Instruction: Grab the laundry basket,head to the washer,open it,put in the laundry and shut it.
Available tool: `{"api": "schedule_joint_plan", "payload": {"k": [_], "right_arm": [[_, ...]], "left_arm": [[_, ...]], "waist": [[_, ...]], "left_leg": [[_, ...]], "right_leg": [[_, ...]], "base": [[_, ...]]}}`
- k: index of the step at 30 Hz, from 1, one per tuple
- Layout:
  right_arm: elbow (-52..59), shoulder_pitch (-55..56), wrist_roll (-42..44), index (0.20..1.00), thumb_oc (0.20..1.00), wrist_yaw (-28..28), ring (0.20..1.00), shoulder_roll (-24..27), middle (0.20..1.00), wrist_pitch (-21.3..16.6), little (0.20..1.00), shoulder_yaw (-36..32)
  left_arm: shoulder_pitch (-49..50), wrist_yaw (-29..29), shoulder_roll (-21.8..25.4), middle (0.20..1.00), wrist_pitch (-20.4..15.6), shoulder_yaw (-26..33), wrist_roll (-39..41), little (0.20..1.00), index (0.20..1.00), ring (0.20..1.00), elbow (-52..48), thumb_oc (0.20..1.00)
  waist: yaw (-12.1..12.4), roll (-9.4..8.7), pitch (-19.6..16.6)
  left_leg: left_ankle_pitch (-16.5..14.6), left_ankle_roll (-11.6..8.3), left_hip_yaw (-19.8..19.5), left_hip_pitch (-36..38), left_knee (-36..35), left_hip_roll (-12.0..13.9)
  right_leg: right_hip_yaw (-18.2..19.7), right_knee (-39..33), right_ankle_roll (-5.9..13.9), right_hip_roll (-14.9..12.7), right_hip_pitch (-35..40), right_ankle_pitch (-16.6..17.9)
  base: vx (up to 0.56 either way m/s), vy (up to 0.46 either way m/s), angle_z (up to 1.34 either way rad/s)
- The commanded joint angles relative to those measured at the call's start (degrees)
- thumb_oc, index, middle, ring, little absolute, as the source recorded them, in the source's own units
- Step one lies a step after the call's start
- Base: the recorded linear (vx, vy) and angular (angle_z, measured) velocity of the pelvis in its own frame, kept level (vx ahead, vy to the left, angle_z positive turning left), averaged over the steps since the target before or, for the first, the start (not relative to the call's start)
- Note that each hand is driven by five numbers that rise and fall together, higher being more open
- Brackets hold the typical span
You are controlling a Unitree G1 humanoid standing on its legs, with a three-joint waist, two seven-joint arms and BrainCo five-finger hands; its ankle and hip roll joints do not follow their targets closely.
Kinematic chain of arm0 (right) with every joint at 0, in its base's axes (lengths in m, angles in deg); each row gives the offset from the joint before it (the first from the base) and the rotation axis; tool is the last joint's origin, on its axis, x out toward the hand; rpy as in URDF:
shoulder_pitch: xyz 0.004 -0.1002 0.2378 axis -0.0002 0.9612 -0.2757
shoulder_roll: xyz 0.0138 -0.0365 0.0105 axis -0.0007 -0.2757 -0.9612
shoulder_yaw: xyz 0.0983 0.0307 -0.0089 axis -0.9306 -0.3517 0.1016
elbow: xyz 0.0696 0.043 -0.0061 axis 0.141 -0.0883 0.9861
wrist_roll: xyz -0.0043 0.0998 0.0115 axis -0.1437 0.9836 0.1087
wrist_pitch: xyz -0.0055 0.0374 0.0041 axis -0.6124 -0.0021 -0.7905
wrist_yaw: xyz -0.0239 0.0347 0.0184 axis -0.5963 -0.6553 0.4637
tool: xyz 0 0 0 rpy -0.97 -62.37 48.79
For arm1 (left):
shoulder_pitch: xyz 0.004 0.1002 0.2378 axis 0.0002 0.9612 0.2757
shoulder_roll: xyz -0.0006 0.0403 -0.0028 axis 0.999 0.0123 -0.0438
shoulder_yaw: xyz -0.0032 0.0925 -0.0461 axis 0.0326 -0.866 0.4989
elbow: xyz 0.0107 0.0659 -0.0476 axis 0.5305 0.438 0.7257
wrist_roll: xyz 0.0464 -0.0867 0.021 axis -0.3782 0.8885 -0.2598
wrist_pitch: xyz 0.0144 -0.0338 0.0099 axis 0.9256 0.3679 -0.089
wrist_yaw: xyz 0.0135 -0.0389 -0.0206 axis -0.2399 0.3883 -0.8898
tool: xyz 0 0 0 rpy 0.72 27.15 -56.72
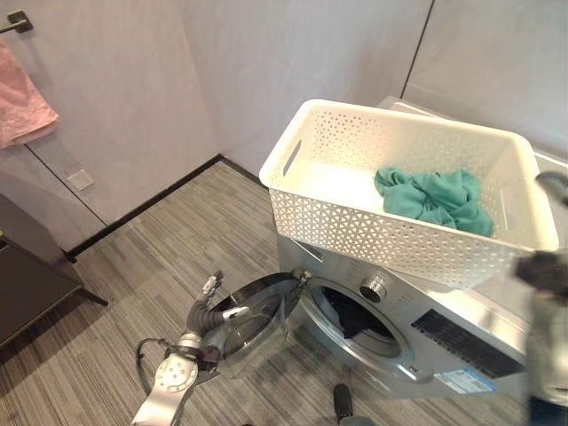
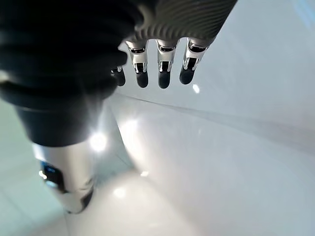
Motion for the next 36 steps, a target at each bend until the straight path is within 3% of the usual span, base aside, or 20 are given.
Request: {"api": "schedule_joint_plan", "payload": {"k": [1,2,3,5,6,7,8,9,10,14,19,24,31,36], "right_arm": [[-5.42,-1.77,2.46,1.000,1.000,1.27,1.000,10.57,1.000,0.84,1.000,0.18],[-8.31,-1.77,13.75,1.000,1.000,7.34,1.000,15.07,1.000,0.68,1.000,3.27],[-9.52,-1.66,18.29,1.000,1.000,9.70,1.000,16.56,1.000,1.13,1.000,5.04],[-12.28,-3.10,21.68,1.000,1.000,11.91,1.000,19.97,1.000,2.16,1.000,7.74],[-16.59,-4.94,23.94,1.000,1.000,14.50,1.000,26.80,1.000,4.87,1.000,11.21],[-16.95,-5.43,24.08,1.000,1.000,14.63,1.000,27.03,1.000,4.76,1.000,11.65],[-20.08,-7.11,25.27,1.000,1.000,18.62,1.000,34.66,1.000,7.42,1.000,16.13],[-21.03,-7.79,25.16,1.000,1.000,20.44,1.000,38.06,1.000,8.39,1.000,18.21],[-21.22,-8.19,25.24,1.000,1.000,20.54,1.000,38.21,1.000,8.34,1.000,18.60],[-26.81,-14.70,20.92,1.000,1.000,24.72,1.000,48.01,1.000,11.01,1.000,29.98],[-36.21,-30.53,14.67,1.000,1.000,24.16,1.000,48.46,1.000,11.14,1.000,45.45],[-39.14,-39.18,12.48,1.000,1.000,25.22,1.000,48.15,1.000,11.60,1.000,54.80],[-37.97,-36.99,12.57,1.000,1.000,28.19,1.000,50.81,1.000,12.06,1.000,55.55],[-37.66,-38.52,11.47,1.000,1.000,28.45,1.000,50.26,1.000,12.34,1.000,56.89]], "left_arm": [[-2.10,2.37,5.69,1.000,-1.51,0.68,1.18,1.000,1.000,1.000,-1.90,1.000],[-2.02,3.25,5.92,1.000,-1.13,0.00,2.33,1.000,1.000,1.000,-2.81,1.000],[-2.35,3.76,6.02,1.000,-1.00,-0.68,2.80,1.000,1.000,1.000,-2.86,1.000],[-2.76,4.80,6.53,1.000,-0.63,-1.56,3.20,1.000,1.000,1.000,-3.09,1.000],[-2.43,6.23,7.40,1.000,-0.41,-2.02,3.77,1.000,1.000,1.000,-3.63,1.000],[-2.38,6.25,7.28,1.000,-0.41,-1.95,3.79,1.000,1.000,1.000,-3.63,1.000],[-2.05,7.73,8.25,1.000,-0.27,-2.95,4.69,1.000,1.000,1.000,-3.90,1.000],[-1.75,8.43,8.71,1.000,-0.23,-2.72,4.94,1.000,1.000,1.000,-4.46,1.000],[-1.69,8.46,8.61,1.000,-0.20,-2.67,4.96,1.000,1.000,1.000,-4.51,1.000],[-2.07,10.65,10.77,1.000,0.06,-4.78,7.17,1.000,1.000,1.000,-5.13,1.000],[-1.59,11.69,11.96,1.000,-0.02,-5.68,10.63,1.000,1.000,1.000,-5.02,1.000],[-0.50,12.03,11.77,1.000,0.71,-5.05,12.62,1.000,1.000,1.000,-3.86,1.000],[1.72,11.27,11.08,1.000,0.01,-1.08,13.72,1.000,1.000,1.000,-4.06,1.000],[2.00,10.67,11.92,1.000,-0.04,-0.12,14.84,1.000,1.000,1.000,-3.99,1.000]], "waist": [[1.10,-4.76,-3.35],[1.41,-5.16,-3.32],[1.71,-5.45,-3.07],[2.27,-5.81,-2.83],[2.27,-6.19,-2.63],[2.21,-6.06,-2.67],[2.64,-6.66,-2.41],[2.30,-6.62,-2.24],[2.25,-6.50,-2.26],[3.26,-7.18,-1.23],[4.09,-7.80,-0.15],[4.01,-8.05,0.66],[3.73,-8.42,1.24],[4.40,-9.68,1.72]], "left_leg": [[-4.73,5.43,-0.68,2.21,0.64,-5.25],[-4.54,4.69,-1.07,1.71,0.64,-4.45],[-4.34,4.35,-1.11,1.47,0.64,-4.15],[-4.00,3.93,-1.26,1.10,0.64,-3.87],[-3.64,3.25,-1.15,0.62,0.64,-3.41],[-3.65,3.23,-1.13,0.61,0.64,-3.39],[-3.34,2.64,-0.78,0.41,0.64,-3.01],[-3.14,2.44,-0.67,0.28,0.64,-2.79],[-3.15,2.43,-0.68,0.28,0.64,-2.75],[-2.38,1.74,-0.39,-0.70,0.64,-1.93],[-1.31,1.21,-1.25,-3.10,0.64,-1.21],[-0.56,0.80,-1.60,-5.04,0.64,-0.66],[0.22,0.27,-2.06,-6.58,0.64,-0.06],[0.91,-0.13,-0.94,-8.41,0.64,0.54]], "right_leg": [[-0.28,1.17,5.25,-5.06,-0.25,-0.04],[-1.25,0.78,4.77,-4.45,0.17,-1.35],[-1.74,0.72,4.61,-4.27,0.26,-1.72],[-2.25,0.59,4.43,-4.10,0.34,-2.15],[-2.70,0.32,4.24,-3.93,0.36,-2.39],[-2.68,0.32,4.23,-3.90,0.33,-2.39],[-3.07,0.14,4.10,-3.81,0.30,-2.41],[-3.22,0.13,4.04,-3.73,0.20,-2.49],[-3.23,0.13,4.03,-3.70,0.20,-2.50],[-4.16,0.00,3.99,-3.54,-0.08,-2.84],[-4.89,0.00,3.75,-3.02,-1.45,-3.51],[-4.86,0.00,3.25,-2.45,-2.83,-4.19],[-5.36,0.00,3.00,-2.02,-3.66,-4.45],[-5.10,0.00,3.11,-1.40,-5.85,-4.10]], "base": [[0.06,-0.172,0.17],[0.03,-0.155,0.10],[0.02,-0.102,0.07],[-0.02,-0.067,0.07],[-0.03,-0.070,0.03],[-0.01,-0.061,0.05],[0.01,-0.022,0.09],[0.01,-0.022,0.19],[0.01,-0.005,0.15],[0.01,-0.005,0.07],[-0.01,-0.013,0.03],[-0.02,-0.011,0.08],[0.01,-0.013,0.03],[0.00,-0.002,0.01]]}}
